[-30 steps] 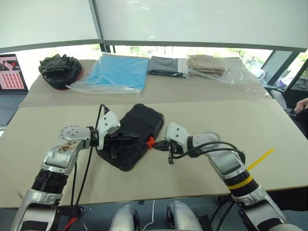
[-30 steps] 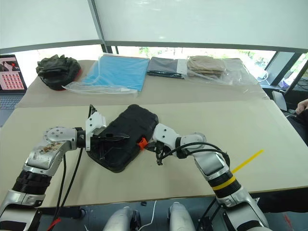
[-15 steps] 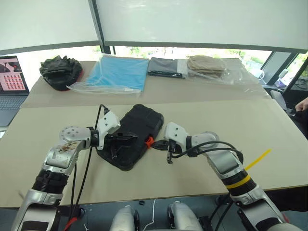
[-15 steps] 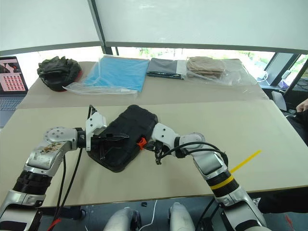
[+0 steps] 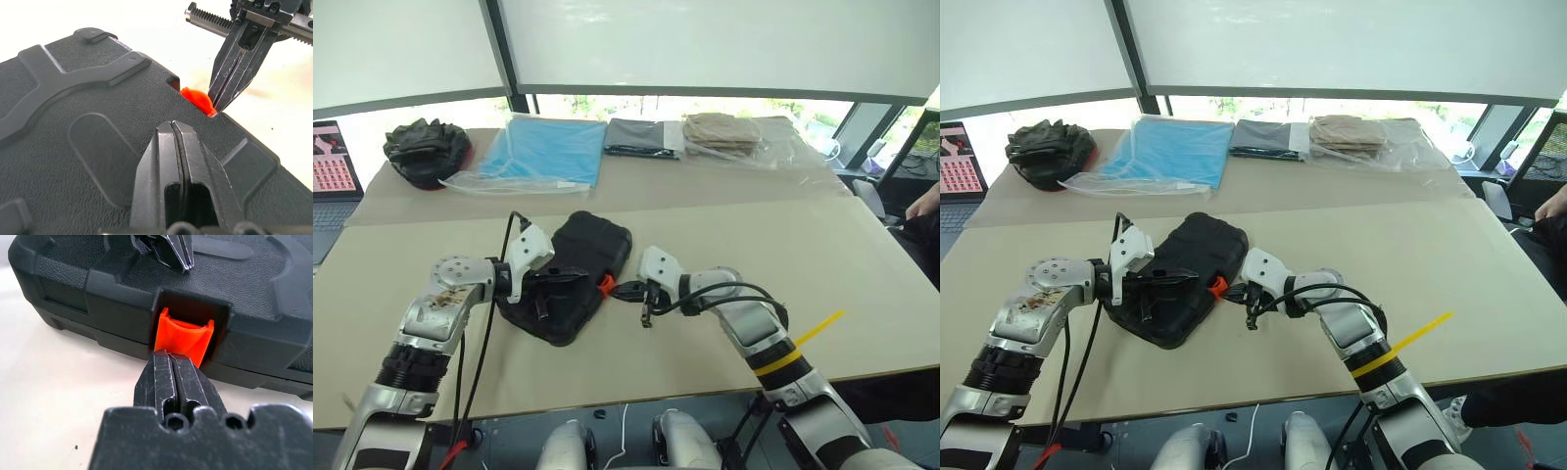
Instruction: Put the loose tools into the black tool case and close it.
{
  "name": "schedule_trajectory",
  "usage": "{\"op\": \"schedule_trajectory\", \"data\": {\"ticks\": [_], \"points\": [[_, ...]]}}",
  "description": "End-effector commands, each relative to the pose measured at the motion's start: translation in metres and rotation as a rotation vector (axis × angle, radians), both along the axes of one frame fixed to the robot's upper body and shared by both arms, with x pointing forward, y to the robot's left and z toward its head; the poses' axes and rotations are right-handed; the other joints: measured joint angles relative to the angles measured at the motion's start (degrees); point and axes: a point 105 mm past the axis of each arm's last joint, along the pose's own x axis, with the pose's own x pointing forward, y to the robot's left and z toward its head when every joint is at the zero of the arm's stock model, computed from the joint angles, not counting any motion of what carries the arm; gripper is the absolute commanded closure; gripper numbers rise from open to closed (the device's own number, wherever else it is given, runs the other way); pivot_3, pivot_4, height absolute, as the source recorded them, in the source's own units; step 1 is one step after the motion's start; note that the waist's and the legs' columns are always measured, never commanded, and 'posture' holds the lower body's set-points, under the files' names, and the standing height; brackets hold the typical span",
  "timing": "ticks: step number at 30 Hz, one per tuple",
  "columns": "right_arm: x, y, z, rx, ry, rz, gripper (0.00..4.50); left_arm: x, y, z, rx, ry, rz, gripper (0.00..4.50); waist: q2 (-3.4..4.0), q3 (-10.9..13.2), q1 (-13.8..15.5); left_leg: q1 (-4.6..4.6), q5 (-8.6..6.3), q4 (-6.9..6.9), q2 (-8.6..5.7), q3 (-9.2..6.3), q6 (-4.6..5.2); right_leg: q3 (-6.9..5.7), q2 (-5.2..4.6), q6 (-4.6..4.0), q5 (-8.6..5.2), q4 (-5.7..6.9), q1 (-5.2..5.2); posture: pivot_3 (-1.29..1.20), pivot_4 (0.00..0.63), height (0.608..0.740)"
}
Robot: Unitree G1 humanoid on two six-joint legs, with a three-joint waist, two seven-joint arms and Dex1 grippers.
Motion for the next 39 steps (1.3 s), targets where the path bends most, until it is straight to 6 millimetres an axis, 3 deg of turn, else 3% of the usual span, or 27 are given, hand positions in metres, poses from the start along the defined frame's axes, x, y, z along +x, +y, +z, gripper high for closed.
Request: {"op": "schedule_trajectory", "data": {"ticks": [1,12,22,26,30,31,34,39], "points": [[0.007,0.013,0.022,0.042,-0.095,0.015,4.50,-0.014,0.008,-0.052,0.081,0.202,0.042,4.44,0.00,0.0,0.0,0.02,0.00,-0.01,0.00,0.00,0.00,0.02,0.01,0.00,0.00,0.00,0.00,0.00,0.150,0.740],[0.015,0.013,0.014,-0.008,-0.081,-0.004,4.50,-0.016,0.015,-0.053,0.083,0.203,0.064,4.44,-0.01,0.0,0.1,0.36,-0.01,-0.29,-0.02,0.02,-0.01,0.83,0.39,-0.08,0.00,-0.04,-0.02,0.00,0.150,0.740],[0.008,0.034,0.031,0.095,-0.051,0.049,4.50,-0.017,0.016,-0.053,0.083,0.205,0.070,4.44,-0.02,0.0,0.0,0.34,-0.01,-0.39,-0.01,0.07,-0.01,0.94,0.44,-0.10,0.02,-0.07,-0.15,0.00,0.150,0.740],[0.004,0.028,0.030,0.083,-0.052,0.058,4.50,-0.017,0.020,-0.050,0.085,0.167,0.083,4.44,-0.01,0.0,0.0,0.34,-0.01,-0.43,0.00,0.07,-0.02,0.96,0.46,-0.12,0.03,-0.07,-0.19,0.00,0.150,0.740],[0.002,-0.001,0.027,0.062,-0.057,0.024,4.50,-0.017,0.023,-0.015,-0.065,0.023,0.083,4.44,0.00,0.0,-0.1,0.19,-0.04,-0.53,0.01,0.09,-0.07,1.00,0.46,-0.14,0.04,-0.10,-0.41,0.00,0.150,0.740],[0.002,-0.010,0.030,0.077,-0.058,0.007,4.50,-0.017,0.028,-0.006,-0.100,-0.007,0.103,4.20,0.00,0.0,0.0,0.10,-0.06,-0.55,0.00,0.11,-0.09,1.03,0.45,-0.16,0.05,-0.09,-0.54,0.00,0.150,0.740],[-0.010,-0.045,0.034,0.094,-0.057,-0.011,3.70,-0.024,0.059,0.020,-0.132,-0.140,0.197,3.48,-0.01,0.0,0.2,-0.50,-0.06,-0.55,-0.01,0.09,-0.10,1.01,0.46,-0.48,0.24,-0.13,-1.01,0.00,0.150,0.740],[-0.028,-0.085,0.037,0.101,-0.156,-0.004,1.98,-0.045,0.107,0.021,-0.082,-0.185,0.361,1.66,-0.11,0.1,0.4,-0.83,-0.36,-0.54,-0.05,0.08,-0.28,0.99,0.41,-0.31,0.13,-0.40,-1.17,0.00,0.150,0.740]]}}
